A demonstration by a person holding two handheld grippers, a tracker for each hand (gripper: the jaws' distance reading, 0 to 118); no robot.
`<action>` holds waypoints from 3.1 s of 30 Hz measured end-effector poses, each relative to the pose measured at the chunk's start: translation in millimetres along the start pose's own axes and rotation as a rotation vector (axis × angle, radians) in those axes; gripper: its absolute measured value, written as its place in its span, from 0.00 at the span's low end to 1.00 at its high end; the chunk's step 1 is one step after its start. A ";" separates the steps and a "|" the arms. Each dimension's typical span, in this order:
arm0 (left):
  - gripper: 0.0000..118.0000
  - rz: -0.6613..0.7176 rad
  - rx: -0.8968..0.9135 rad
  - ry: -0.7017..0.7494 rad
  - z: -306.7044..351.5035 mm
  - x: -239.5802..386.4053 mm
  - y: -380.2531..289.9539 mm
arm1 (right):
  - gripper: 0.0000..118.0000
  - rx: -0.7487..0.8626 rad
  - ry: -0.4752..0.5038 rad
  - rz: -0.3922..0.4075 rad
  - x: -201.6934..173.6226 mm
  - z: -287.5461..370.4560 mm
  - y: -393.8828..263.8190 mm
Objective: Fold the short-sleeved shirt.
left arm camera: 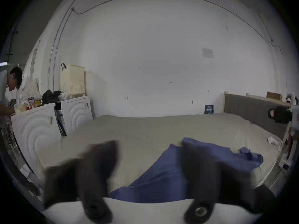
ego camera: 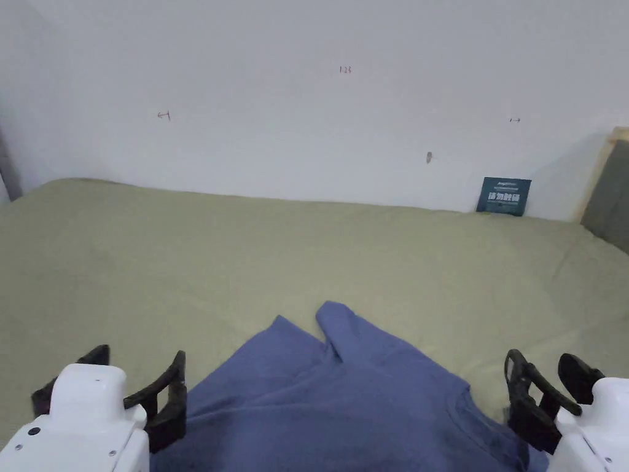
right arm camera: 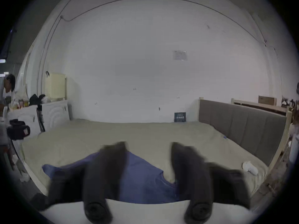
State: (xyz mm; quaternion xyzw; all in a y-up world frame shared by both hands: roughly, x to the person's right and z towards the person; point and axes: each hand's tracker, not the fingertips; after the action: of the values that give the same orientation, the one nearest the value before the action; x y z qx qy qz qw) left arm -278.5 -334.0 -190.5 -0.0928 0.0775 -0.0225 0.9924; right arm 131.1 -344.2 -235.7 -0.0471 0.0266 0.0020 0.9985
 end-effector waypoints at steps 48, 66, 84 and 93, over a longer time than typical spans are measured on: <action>0.03 0.102 -0.661 0.006 -142.0 -97.4 -121.9 | 0.60 -0.799 0.184 0.165 -28.5 -405.8 -154.8; 0.03 0.080 -0.410 -0.104 -176.3 -83.7 17.6 | 0.03 -0.376 0.166 0.006 21.7 -231.3 72.3; 0.02 -0.128 -0.032 0.069 -285.7 -39.4 325.2 | 0.03 0.073 0.105 -0.028 72.2 -251.8 380.8; 0.02 -0.140 -0.045 0.117 -326.0 -45.7 300.2 | 0.03 0.020 0.081 -0.049 66.5 -309.4 331.1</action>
State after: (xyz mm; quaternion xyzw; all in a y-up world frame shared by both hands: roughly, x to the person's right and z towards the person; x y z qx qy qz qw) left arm -366.0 -95.5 -556.4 -0.1190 0.1293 -0.0957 0.9798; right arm 179.0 -43.6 -578.0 -0.0380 0.0657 -0.0246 0.9968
